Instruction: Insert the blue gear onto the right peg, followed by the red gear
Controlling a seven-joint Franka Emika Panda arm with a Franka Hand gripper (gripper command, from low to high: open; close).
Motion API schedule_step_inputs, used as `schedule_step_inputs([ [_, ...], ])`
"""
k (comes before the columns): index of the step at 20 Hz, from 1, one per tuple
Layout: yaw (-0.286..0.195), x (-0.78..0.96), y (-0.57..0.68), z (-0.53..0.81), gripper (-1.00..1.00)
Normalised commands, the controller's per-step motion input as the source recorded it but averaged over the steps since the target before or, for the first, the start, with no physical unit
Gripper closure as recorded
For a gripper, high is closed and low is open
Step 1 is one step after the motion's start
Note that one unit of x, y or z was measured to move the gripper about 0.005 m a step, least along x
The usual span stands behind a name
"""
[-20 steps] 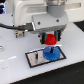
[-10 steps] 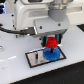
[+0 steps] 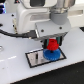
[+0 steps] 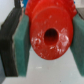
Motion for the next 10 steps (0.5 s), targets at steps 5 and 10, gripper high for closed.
schedule_step_inputs([
  [5, 0.000, 0.33, -0.05, 0.12, 1.00],
  [10, 0.000, 0.27, 0.00, -0.06, 1.00],
])
